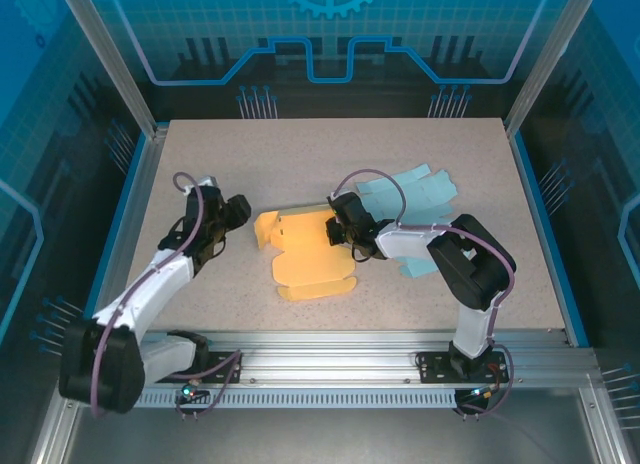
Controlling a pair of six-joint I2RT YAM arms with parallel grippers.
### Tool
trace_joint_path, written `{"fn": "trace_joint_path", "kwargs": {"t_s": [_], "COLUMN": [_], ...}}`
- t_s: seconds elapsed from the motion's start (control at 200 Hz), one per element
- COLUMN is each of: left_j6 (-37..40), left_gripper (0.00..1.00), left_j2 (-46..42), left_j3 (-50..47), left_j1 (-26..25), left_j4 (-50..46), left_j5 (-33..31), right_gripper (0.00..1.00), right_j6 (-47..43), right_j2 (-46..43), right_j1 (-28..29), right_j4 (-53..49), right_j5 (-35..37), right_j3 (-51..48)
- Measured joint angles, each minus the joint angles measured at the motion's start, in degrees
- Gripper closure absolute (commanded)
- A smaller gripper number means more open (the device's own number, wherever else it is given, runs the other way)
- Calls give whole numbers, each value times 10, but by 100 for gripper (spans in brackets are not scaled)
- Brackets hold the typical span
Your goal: Fold the paper box
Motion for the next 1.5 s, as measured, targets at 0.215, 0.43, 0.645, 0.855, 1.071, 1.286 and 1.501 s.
{"fn": "trace_joint_path", "kwargs": {"t_s": [0.215, 0.43, 0.645, 0.855, 1.071, 1.286, 1.501], "left_j6": [0, 0, 0, 0, 6, 40, 79], "left_gripper": [46, 48, 50, 50, 49, 49, 49], "left_j2": [103, 128, 127, 104, 78, 89, 145], "left_j3": [-1, -2, -27, -53, -66, -71, -57], "left_j1": [3, 2, -3, -35, -60, -68, -90], "left_j4": [25, 58, 84, 84, 89, 134, 156], "left_j5": [13, 50, 84, 103, 117, 149, 153], "right_gripper": [98, 98, 98, 98, 98, 98, 98], "right_j6": [0, -1, 0, 0, 0, 0, 0], "right_j2": [0, 0, 1, 5, 8, 13, 13], "right_j1": [0, 0, 0, 0, 0, 0, 0], "right_j4": [0, 0, -7, -9, -11, -11, -13], "right_j5": [0, 0, 1, 5, 4, 4, 10], "right_j3": [0, 0, 6, 14, 17, 21, 21]}}
